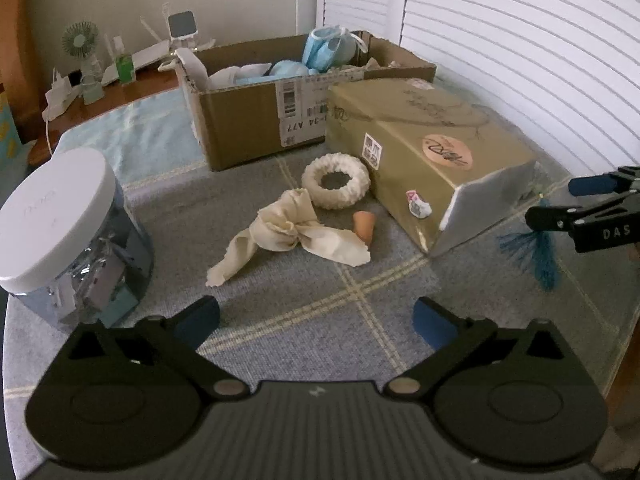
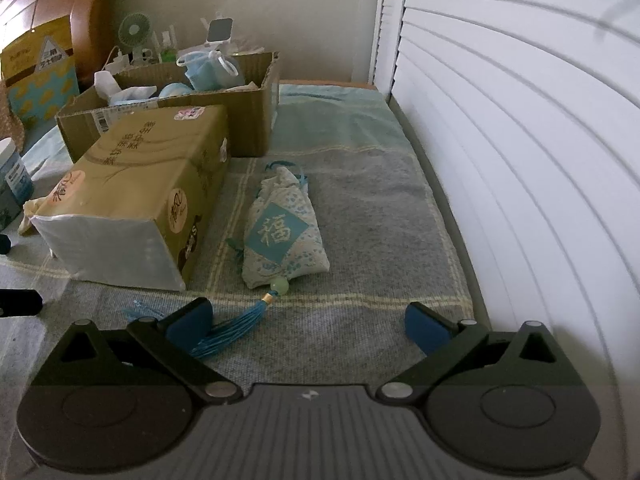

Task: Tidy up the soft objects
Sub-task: 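Move the right gripper to the blue-white sachet while the left gripper returns to the table, then grasp the sachet with the right gripper while the left gripper grasps the cream ribbon cloth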

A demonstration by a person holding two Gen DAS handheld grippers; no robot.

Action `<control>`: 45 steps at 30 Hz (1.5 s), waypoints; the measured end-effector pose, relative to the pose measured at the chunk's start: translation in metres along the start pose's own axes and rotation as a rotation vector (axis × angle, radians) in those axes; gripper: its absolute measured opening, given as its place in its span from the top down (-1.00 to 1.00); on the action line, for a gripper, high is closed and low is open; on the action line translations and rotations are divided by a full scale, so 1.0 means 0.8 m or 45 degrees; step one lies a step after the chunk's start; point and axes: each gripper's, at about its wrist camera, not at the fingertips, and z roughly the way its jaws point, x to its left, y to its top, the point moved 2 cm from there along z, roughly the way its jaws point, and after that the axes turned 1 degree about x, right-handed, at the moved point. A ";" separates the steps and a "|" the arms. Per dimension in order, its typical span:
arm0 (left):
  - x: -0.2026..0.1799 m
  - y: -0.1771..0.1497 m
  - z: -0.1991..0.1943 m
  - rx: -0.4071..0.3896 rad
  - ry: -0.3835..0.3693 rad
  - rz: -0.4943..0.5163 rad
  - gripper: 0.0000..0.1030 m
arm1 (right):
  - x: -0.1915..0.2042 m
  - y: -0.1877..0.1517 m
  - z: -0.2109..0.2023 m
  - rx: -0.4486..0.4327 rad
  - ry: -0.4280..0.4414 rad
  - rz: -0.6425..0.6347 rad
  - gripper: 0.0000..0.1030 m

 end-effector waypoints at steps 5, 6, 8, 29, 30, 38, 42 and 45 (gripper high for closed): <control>0.002 -0.007 -0.003 -0.059 -0.001 0.004 -0.99 | 0.000 -0.004 -0.003 -0.021 -0.009 0.010 -1.00; 0.002 -0.006 -0.004 -0.046 0.004 0.000 -0.99 | 0.000 -0.005 -0.004 -0.027 -0.011 0.011 -1.00; 0.004 -0.001 -0.003 -0.012 0.017 -0.006 -0.99 | 0.001 -0.007 -0.004 -0.036 -0.015 0.016 -1.00; 0.021 0.050 0.014 -0.041 -0.003 0.143 -0.07 | 0.002 -0.010 -0.005 -0.059 -0.028 0.027 -1.00; 0.023 0.049 0.015 -0.036 -0.013 0.132 -0.02 | 0.002 -0.011 -0.005 -0.060 -0.028 0.026 -1.00; 0.028 0.048 0.021 -0.032 -0.039 0.106 0.04 | 0.011 0.002 -0.005 -0.072 -0.050 -0.052 -0.91; 0.029 0.048 0.023 -0.031 -0.050 0.097 0.04 | 0.017 0.014 -0.002 -0.091 -0.029 -0.089 -0.69; 0.030 0.049 0.023 -0.027 -0.058 0.091 0.04 | 0.018 0.024 0.006 -0.090 -0.035 -0.104 -0.49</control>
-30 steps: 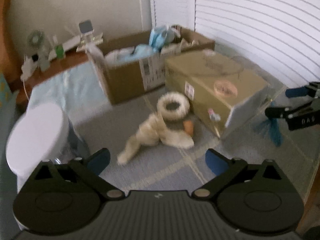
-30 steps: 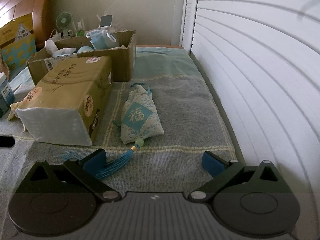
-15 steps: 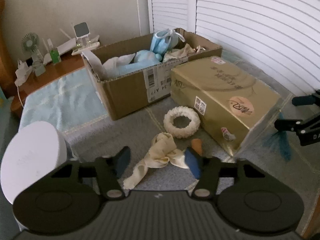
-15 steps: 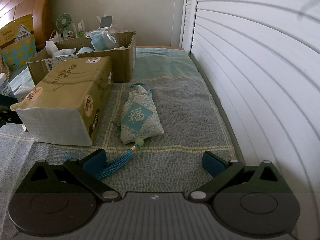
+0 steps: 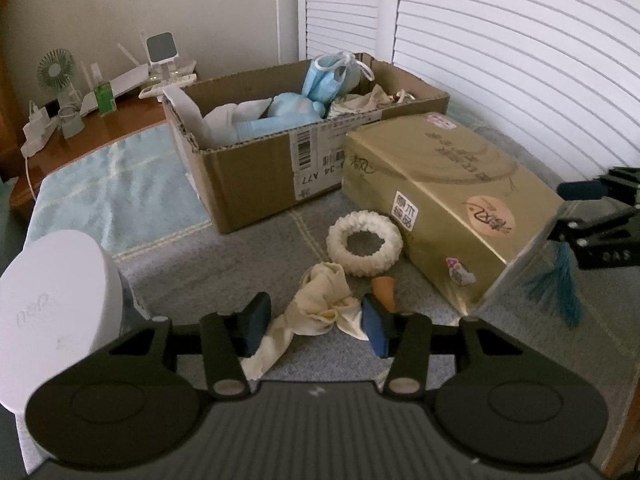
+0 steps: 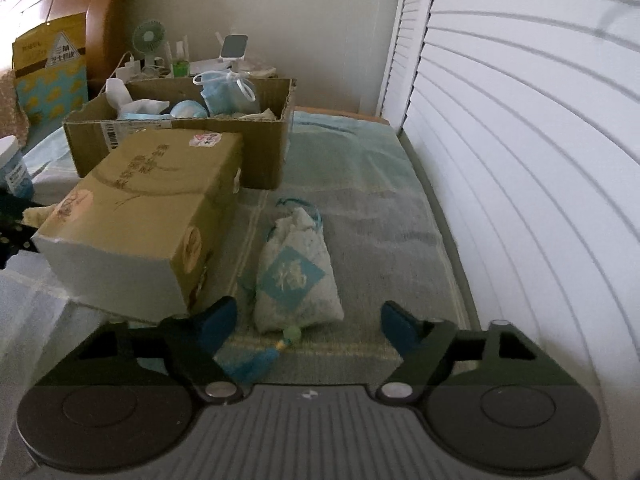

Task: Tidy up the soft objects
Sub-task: 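Grasp the sachet with the right gripper while the left gripper grasps the cream ribbon cloth, then carry the sachet into the box and open the right gripper while the left carries the cloth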

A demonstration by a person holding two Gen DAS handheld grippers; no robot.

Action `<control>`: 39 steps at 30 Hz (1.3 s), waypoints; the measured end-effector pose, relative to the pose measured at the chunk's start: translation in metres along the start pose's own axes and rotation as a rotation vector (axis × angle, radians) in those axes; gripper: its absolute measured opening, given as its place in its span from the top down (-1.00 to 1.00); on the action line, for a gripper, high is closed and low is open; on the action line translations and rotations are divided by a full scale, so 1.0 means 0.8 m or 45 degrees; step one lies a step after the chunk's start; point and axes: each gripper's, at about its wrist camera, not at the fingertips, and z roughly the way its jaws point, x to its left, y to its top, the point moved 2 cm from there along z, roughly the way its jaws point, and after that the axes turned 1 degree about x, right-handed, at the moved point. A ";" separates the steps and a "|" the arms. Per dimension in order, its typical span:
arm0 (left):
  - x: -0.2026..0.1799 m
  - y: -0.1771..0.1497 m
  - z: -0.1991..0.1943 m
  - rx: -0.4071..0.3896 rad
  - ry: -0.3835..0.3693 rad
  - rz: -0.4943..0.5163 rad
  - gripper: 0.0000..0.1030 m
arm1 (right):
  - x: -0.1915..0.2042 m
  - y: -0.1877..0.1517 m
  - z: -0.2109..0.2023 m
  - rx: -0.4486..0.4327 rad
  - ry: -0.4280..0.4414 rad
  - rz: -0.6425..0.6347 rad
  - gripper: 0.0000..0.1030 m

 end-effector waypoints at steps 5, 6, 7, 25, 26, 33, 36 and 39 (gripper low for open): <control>0.001 0.000 -0.001 0.007 -0.016 -0.003 0.10 | -0.001 0.009 0.008 -0.011 0.010 -0.007 -0.26; 0.000 0.001 0.000 0.009 -0.018 -0.003 0.11 | -0.001 0.011 0.010 -0.009 0.015 -0.005 -0.11; 0.000 0.001 0.000 0.010 -0.020 -0.003 0.13 | -0.001 0.012 0.011 -0.004 0.024 0.001 0.05; 0.001 0.002 0.001 0.018 -0.044 -0.016 0.19 | -0.006 0.023 0.020 0.001 0.056 -0.006 0.07; 0.000 0.001 0.001 0.018 -0.046 -0.015 0.21 | -0.005 0.023 0.019 0.004 0.048 -0.009 0.07; 0.000 0.002 0.000 0.018 -0.059 -0.015 0.30 | -0.013 0.023 0.010 0.002 0.014 0.005 0.06; 0.000 0.002 0.000 0.019 -0.061 -0.018 0.32 | -0.013 0.024 0.012 -0.002 0.006 -0.006 -0.05; -0.001 0.003 -0.001 0.023 -0.070 -0.018 0.41 | -0.012 0.025 0.016 0.004 0.017 -0.012 -0.08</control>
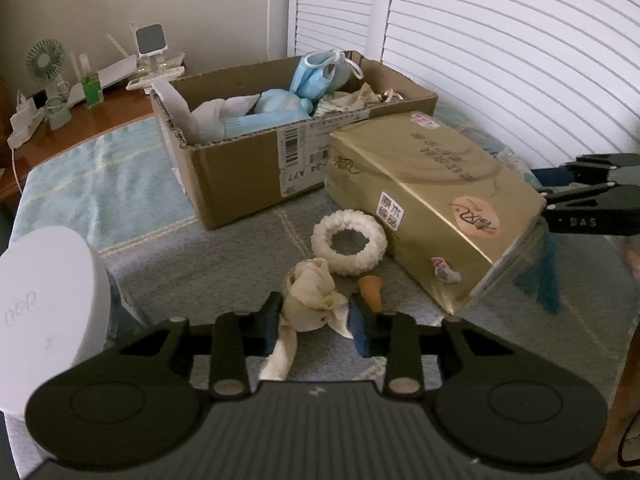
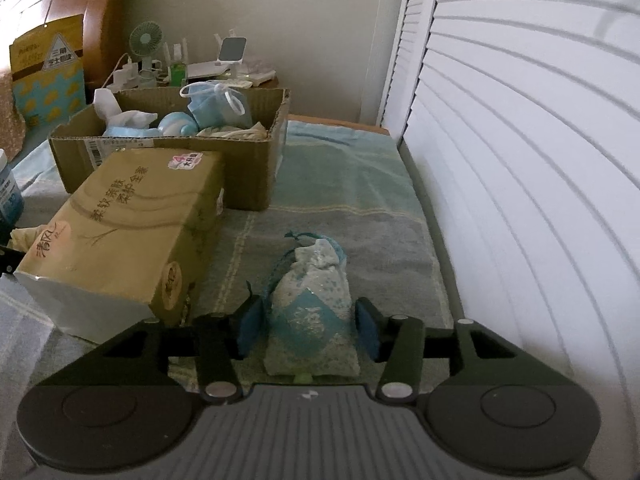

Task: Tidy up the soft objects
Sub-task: 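Carry the sachet into the box and open the right gripper while the left carries the cloth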

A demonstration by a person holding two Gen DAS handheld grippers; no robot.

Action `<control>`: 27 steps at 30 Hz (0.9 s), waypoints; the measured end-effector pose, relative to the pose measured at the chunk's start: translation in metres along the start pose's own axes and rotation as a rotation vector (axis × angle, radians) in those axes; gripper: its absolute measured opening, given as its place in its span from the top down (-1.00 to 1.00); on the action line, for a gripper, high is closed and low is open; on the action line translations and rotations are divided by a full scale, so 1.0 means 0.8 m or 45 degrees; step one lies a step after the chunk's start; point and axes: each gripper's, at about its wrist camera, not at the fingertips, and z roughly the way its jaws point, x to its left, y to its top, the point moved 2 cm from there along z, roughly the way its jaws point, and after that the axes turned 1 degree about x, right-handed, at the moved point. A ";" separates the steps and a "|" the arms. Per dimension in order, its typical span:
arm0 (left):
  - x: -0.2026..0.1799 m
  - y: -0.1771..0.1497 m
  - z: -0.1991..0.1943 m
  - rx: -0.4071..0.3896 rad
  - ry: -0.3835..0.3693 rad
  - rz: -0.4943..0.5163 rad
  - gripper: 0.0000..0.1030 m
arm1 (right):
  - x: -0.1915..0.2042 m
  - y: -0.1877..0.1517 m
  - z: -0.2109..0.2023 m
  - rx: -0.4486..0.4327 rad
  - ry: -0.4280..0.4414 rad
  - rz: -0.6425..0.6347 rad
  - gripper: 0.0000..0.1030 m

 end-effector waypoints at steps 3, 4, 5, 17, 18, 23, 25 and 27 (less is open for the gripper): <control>-0.002 0.001 -0.002 0.004 -0.008 0.009 0.48 | 0.002 0.001 0.004 0.034 -0.025 -0.009 0.11; -0.002 0.002 -0.003 0.003 -0.010 0.013 0.49 | 0.003 0.001 0.003 0.039 -0.024 -0.011 0.13; -0.003 0.002 -0.005 0.002 -0.010 0.017 0.49 | 0.003 0.002 0.001 0.037 -0.026 -0.010 0.13; -0.013 0.009 -0.039 -0.025 -0.030 0.088 0.55 | -0.001 0.010 -0.049 -0.017 -0.052 0.002 0.15; -0.014 0.009 -0.043 -0.026 -0.034 0.096 0.55 | -0.001 0.011 -0.054 -0.026 -0.054 0.005 0.15; -0.019 0.013 -0.065 -0.034 -0.069 0.112 0.55 | -0.003 0.021 -0.081 -0.070 -0.021 0.007 0.15; -0.021 0.013 -0.075 -0.048 -0.083 0.123 0.55 | -0.001 0.028 -0.089 -0.091 -0.014 -0.002 0.15; -0.023 0.012 -0.084 -0.065 -0.093 0.129 0.55 | 0.002 0.037 -0.098 -0.114 0.011 -0.018 0.15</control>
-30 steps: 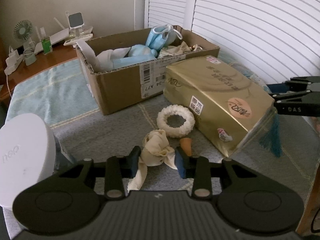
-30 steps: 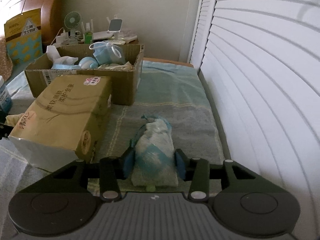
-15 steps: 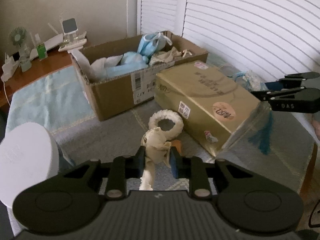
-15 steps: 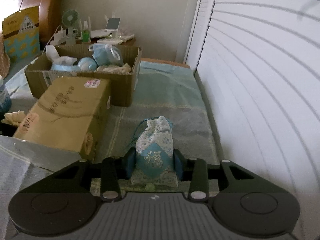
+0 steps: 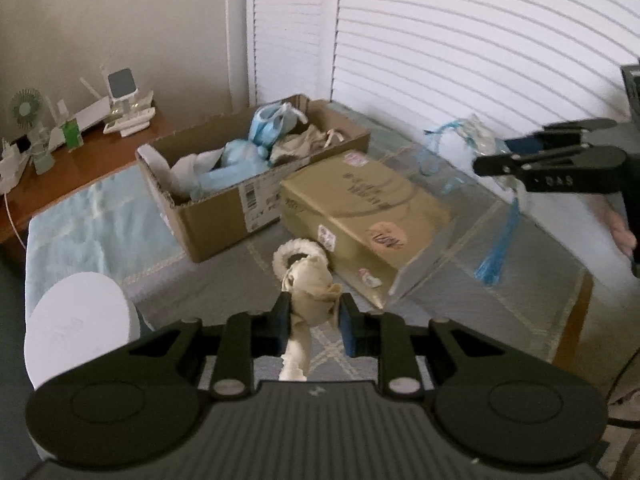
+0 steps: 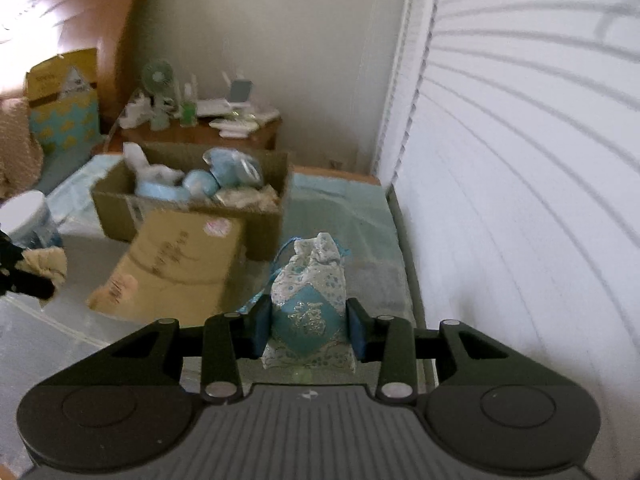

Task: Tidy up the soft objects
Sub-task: 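Carry the sachet into the box and open the right gripper while the left carries the cloth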

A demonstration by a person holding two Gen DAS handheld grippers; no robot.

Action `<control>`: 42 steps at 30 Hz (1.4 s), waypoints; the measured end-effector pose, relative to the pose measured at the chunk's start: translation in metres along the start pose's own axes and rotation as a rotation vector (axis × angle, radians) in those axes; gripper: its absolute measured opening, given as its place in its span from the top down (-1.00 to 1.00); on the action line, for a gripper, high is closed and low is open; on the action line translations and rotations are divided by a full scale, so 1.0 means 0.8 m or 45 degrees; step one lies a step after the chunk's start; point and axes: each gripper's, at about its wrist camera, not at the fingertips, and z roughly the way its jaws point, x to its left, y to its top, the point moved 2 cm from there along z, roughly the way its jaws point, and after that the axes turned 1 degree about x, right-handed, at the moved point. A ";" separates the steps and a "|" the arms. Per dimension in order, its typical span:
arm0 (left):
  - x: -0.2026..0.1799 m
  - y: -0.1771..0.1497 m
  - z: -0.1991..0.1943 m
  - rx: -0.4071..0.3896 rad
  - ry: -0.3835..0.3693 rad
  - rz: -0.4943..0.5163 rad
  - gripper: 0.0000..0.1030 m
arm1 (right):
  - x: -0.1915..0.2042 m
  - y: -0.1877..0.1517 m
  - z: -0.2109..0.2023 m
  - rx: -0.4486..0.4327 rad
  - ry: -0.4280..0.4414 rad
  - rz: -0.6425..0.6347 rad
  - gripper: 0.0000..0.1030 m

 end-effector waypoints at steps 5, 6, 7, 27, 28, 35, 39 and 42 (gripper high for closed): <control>-0.003 -0.003 -0.014 -0.037 -0.030 -0.008 0.55 | 0.014 0.036 -0.010 -0.069 0.063 -0.068 0.15; -0.003 -0.004 -0.015 -0.042 -0.033 -0.007 0.55 | 0.018 0.044 -0.010 -0.082 0.075 -0.086 0.15; -0.003 -0.005 -0.017 -0.046 -0.035 -0.007 0.55 | 0.022 0.054 -0.009 -0.097 0.086 -0.102 0.15; 0.024 -0.011 -0.025 -0.083 -0.008 -0.084 0.55 | 0.130 0.235 0.108 -0.186 0.451 -0.423 0.15; 0.026 -0.011 -0.025 -0.082 -0.003 -0.089 0.55 | 0.134 0.237 0.114 -0.187 0.455 -0.437 0.15; 0.034 -0.012 -0.019 -0.073 0.005 -0.109 0.55 | 0.146 0.205 0.157 -0.076 0.426 -0.579 0.15; 0.035 -0.012 -0.015 -0.067 0.000 -0.109 0.55 | 0.133 0.181 0.164 -0.014 0.416 -0.578 -0.03; 0.032 -0.010 -0.016 -0.071 -0.006 -0.099 0.55 | 0.120 0.166 0.159 -0.011 0.400 -0.544 -0.52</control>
